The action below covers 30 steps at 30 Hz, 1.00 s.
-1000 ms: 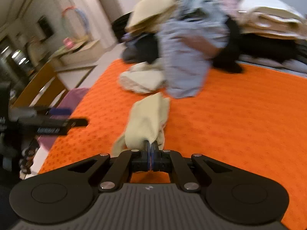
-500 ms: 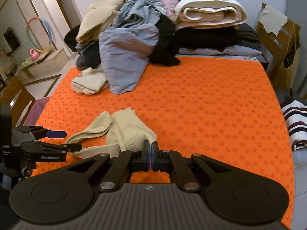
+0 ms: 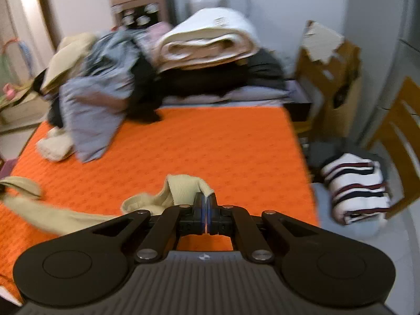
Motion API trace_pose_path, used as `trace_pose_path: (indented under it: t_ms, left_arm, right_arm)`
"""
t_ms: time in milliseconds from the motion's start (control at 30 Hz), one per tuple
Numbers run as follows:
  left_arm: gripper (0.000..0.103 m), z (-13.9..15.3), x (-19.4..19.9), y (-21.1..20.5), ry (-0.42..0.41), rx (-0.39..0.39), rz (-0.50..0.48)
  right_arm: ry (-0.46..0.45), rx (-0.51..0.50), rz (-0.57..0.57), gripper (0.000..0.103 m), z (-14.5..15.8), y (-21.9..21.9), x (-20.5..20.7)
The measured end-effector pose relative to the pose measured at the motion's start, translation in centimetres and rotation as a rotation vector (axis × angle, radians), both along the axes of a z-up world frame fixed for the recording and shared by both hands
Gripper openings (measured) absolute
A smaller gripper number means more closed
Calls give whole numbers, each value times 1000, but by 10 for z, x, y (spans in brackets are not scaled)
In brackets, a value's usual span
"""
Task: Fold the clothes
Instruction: 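Pull the beige strip out of the heap with the right gripper while the left gripper grasps its other end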
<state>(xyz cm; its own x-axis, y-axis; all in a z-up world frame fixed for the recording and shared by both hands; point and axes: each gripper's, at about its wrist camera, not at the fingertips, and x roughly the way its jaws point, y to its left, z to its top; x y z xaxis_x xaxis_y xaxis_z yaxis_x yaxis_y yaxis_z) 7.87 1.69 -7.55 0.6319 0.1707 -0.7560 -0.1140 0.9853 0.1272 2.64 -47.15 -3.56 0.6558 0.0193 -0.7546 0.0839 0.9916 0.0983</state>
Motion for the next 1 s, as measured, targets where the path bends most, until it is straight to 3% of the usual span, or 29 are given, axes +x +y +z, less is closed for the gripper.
trace_pose_path:
  t_ms: [367, 500, 767, 900, 1000]
  left_arm:
    - [15, -4, -15, 45, 18, 52, 197]
    - [15, 3, -17, 56, -23, 63, 281]
    - [15, 4, -9, 36, -41, 34, 249]
    - [15, -1, -10, 26, -37, 33, 238]
    - [15, 0, -12, 28, -46, 37, 250]
  right_arm:
    - [31, -130, -156, 3, -9, -50, -29]
    - [29, -223, -217, 3, -7, -60, -43]
    - [8, -402, -250, 3, 18, -76, -56]
    - [73, -423, -234, 4, 10, -85, -54]
    - [131, -446, -223, 17, -3, -85, -49]
